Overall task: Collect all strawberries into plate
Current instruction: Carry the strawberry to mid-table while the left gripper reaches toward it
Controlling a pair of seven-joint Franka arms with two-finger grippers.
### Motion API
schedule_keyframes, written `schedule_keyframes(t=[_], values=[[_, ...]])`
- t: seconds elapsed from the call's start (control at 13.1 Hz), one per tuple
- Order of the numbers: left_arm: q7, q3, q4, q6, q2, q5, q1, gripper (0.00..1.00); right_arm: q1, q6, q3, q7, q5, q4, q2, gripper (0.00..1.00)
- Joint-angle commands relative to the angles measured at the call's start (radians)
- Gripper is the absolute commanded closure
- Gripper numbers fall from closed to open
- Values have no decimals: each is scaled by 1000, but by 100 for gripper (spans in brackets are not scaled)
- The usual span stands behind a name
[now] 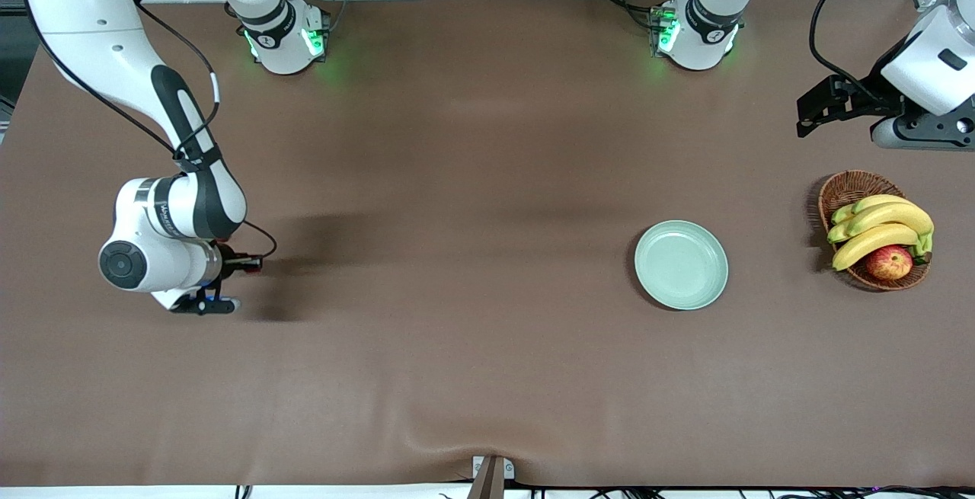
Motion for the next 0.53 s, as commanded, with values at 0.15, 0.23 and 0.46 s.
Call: schedule_keyframes(t=[0.15,0.23,0.46], values=[[-7,2,6,26,36,-17,9,0,239,64,11,43,369,38,12,100],[-7,2,2,28,43,-17,12,0,296,104,10,62,471,38,21,100],[-16,4,-38,61,66,-12,13,0,465,148,4,65,633,46,62,100]])
